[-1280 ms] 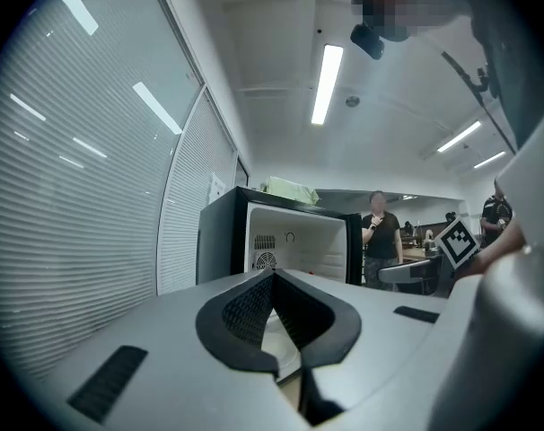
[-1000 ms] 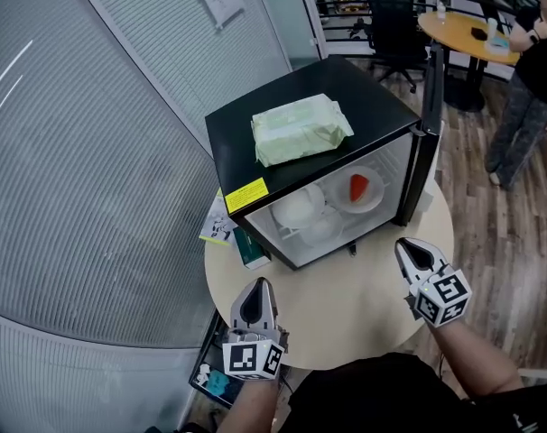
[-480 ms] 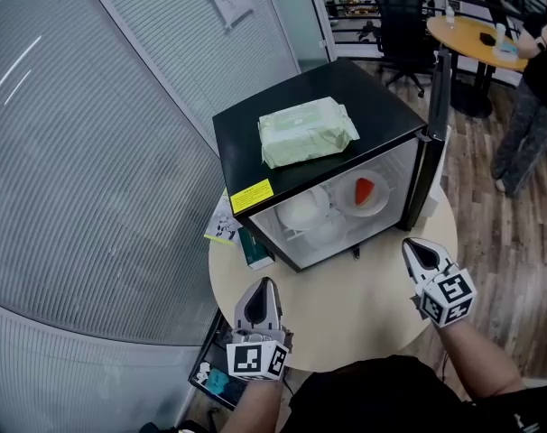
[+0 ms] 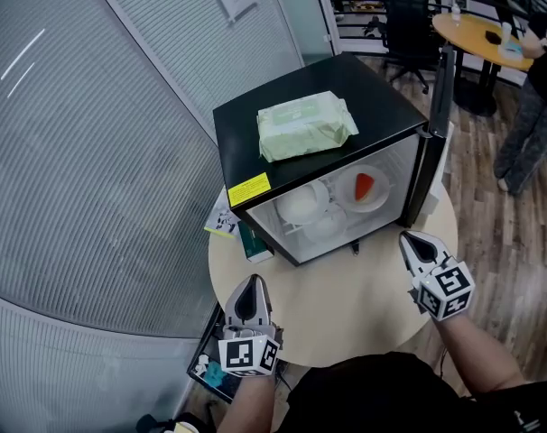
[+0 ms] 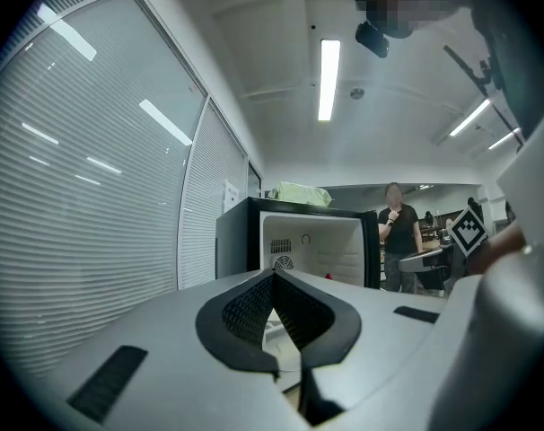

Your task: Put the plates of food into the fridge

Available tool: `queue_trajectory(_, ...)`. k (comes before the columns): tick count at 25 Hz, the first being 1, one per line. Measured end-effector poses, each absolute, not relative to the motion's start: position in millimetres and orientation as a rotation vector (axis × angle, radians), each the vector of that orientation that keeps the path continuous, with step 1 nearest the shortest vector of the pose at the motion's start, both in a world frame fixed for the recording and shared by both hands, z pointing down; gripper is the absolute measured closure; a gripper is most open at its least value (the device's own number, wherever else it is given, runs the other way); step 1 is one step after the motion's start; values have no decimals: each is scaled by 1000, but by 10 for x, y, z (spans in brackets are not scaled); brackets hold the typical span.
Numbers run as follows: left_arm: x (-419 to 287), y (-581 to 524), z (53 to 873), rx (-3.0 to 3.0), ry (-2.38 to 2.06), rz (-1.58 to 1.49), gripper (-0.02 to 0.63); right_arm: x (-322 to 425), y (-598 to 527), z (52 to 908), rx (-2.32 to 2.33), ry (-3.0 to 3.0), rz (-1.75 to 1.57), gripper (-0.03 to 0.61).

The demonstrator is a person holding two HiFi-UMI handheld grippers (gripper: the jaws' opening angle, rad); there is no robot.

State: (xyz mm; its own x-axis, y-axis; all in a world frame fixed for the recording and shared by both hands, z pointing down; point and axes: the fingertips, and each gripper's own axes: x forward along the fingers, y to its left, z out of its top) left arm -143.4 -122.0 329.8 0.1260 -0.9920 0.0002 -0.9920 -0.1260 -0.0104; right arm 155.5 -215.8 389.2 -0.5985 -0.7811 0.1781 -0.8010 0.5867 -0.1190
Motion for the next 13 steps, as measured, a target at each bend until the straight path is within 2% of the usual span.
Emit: queue_trajectory(13,-1524,-1024,3102,-2333,2093,29,611,1544,-1958,3825,1404,-2700,265,572)
